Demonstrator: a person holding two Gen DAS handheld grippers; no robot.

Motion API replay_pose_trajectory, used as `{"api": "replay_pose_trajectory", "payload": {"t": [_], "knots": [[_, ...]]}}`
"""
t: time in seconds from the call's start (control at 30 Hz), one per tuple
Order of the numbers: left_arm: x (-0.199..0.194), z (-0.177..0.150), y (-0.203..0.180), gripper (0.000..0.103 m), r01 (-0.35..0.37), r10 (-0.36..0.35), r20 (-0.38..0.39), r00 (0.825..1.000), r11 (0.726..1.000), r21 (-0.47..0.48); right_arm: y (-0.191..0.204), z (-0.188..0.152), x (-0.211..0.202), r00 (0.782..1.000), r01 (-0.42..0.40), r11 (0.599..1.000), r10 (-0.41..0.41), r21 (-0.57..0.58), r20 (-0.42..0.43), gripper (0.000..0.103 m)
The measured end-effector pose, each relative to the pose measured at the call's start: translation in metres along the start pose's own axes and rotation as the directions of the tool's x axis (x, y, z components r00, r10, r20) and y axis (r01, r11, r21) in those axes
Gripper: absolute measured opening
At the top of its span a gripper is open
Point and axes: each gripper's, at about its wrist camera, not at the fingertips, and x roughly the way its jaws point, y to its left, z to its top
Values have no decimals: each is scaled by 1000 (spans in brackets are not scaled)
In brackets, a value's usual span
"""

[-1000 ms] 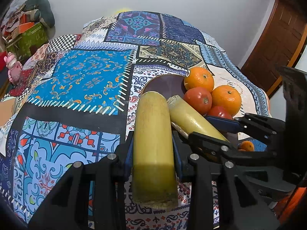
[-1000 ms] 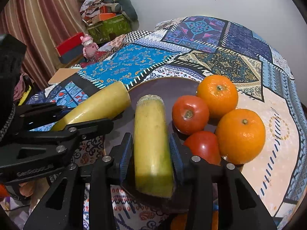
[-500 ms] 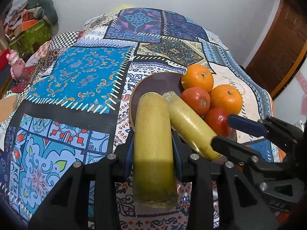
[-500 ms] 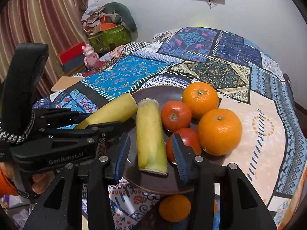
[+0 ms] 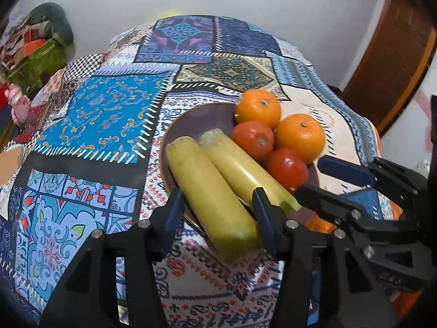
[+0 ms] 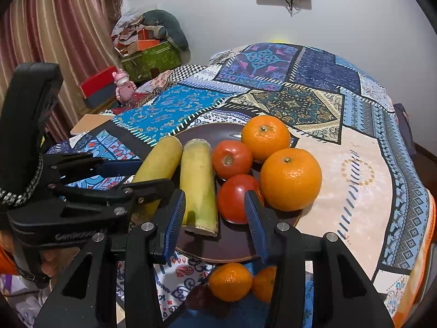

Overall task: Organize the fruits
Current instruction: 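Open both grippers to release the cylinders on the plate and withdraw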

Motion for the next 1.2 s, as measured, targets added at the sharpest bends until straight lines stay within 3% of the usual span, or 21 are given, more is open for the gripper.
{"api": "replay_pose_trajectory", "payload": {"t": [0.6, 0.97, 1.2], "knots": [[-43, -17, -8, 53, -15, 10, 59, 998, 996, 84, -5, -14, -35, 999, 45, 998, -46, 53, 25, 42], [-66, -42, -23, 59, 13, -23, 81, 996, 992, 125, 3, -46, -53, 996, 93, 992, -94, 86, 7, 42], [-55, -57, -25, 60, 51, -56, 39, 998, 992, 115, 2, -67, -45, 993, 119, 987, -115, 111, -41, 42]]}}
